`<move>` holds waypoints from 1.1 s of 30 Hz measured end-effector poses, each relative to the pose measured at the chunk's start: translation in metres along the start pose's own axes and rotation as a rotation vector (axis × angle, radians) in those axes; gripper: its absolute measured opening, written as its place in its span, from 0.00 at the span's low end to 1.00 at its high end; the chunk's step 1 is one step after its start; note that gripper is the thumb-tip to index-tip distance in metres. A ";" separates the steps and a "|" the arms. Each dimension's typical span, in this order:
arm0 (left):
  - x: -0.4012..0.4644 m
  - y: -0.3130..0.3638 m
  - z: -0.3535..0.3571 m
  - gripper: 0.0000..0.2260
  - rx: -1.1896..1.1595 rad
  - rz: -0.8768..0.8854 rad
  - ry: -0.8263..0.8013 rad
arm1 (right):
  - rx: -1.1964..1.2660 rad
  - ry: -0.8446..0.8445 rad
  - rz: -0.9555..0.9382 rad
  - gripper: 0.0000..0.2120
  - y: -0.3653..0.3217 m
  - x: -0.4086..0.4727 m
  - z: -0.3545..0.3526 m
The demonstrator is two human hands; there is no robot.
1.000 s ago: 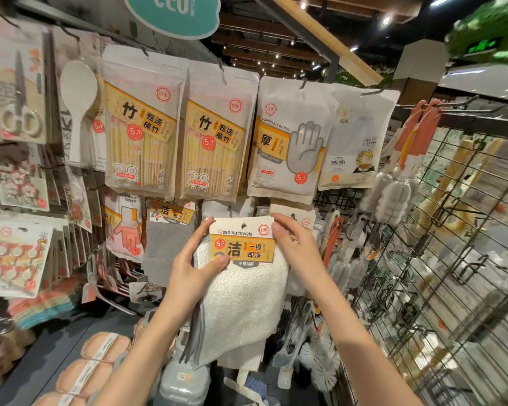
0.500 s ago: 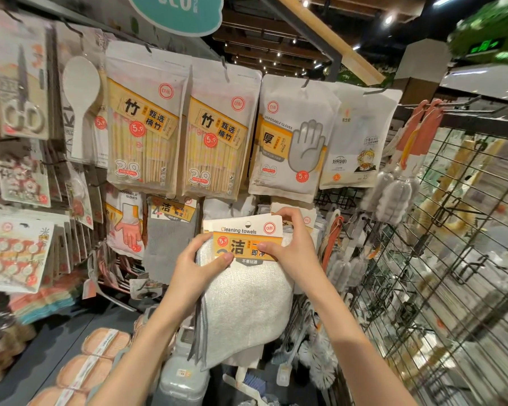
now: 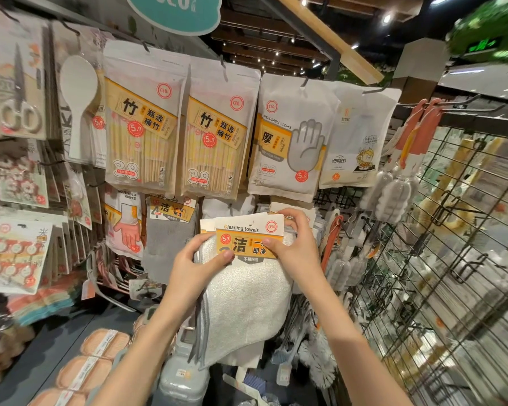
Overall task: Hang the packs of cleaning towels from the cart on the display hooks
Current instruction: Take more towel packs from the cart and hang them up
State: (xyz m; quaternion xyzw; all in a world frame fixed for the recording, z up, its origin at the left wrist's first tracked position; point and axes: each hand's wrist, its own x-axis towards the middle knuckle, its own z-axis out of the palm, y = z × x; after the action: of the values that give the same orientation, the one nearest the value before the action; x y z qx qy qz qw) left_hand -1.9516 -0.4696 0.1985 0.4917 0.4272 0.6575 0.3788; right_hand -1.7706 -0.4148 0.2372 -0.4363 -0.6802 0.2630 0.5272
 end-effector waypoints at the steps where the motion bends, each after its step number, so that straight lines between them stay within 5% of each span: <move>1: 0.001 -0.001 0.000 0.14 -0.033 -0.007 -0.003 | 0.000 0.016 0.002 0.26 0.001 0.001 -0.001; 33: 0.026 -0.026 -0.025 0.18 0.094 0.100 0.126 | 0.042 0.315 0.209 0.20 0.089 0.035 -0.038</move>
State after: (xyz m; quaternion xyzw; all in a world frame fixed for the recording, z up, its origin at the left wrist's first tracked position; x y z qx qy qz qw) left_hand -1.9796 -0.4410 0.1790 0.4875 0.4554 0.6844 0.2942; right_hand -1.7083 -0.3455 0.1928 -0.5291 -0.5344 0.2588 0.6062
